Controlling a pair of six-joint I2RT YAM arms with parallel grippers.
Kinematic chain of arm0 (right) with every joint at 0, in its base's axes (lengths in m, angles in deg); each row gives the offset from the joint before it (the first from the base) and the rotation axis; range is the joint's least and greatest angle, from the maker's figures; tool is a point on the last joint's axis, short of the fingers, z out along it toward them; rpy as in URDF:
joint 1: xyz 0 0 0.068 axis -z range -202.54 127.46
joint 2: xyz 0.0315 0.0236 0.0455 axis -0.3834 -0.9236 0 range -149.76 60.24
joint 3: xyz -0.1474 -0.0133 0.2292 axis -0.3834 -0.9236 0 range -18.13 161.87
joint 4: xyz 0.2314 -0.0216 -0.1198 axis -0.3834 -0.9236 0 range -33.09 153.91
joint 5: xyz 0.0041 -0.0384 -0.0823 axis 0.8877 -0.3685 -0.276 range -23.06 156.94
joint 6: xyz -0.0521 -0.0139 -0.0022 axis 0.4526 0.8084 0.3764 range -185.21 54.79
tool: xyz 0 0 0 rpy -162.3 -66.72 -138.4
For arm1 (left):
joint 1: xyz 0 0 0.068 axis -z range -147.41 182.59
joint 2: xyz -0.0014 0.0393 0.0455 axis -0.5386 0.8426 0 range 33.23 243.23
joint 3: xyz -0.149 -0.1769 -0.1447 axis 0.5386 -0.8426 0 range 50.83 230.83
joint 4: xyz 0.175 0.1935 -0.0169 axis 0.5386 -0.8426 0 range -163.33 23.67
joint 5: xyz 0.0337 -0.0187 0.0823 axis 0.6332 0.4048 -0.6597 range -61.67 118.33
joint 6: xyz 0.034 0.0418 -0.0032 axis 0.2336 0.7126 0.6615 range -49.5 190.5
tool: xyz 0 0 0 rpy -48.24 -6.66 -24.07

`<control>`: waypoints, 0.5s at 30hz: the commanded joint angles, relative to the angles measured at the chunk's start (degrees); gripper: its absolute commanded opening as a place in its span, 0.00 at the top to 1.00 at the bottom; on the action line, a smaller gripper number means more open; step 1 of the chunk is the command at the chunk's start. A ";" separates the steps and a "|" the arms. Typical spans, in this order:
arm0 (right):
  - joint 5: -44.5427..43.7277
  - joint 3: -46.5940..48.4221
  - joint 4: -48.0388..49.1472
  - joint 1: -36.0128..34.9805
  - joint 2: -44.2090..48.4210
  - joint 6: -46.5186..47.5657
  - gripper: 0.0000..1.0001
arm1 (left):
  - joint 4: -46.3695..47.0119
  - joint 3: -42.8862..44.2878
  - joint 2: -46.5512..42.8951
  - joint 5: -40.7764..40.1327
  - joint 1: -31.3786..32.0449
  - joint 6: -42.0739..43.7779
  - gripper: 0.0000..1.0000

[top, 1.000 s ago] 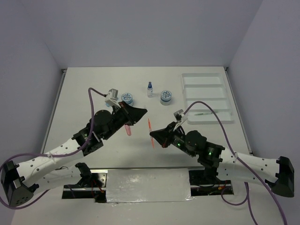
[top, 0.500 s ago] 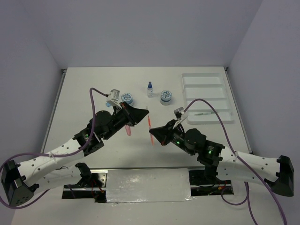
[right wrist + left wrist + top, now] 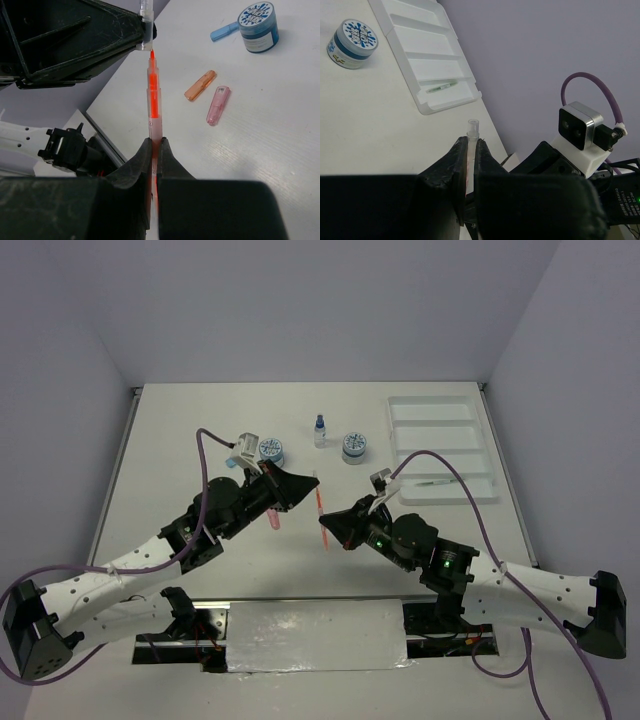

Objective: Sort the stationery into containers
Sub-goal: Close the pen cap on the pen.

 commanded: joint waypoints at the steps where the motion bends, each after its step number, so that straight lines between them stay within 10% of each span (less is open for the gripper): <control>1: -1.19 3.09 0.21 -0.49 0.17 0.60 1.00 | 3.28 -0.01 0.01 -0.01 0.32 1.92 1.00; 15: -0.40 3.80 -0.23 -0.49 -0.53 0.43 1.00 | 3.19 -0.45 -1.22 -1.68 0.32 2.88 1.00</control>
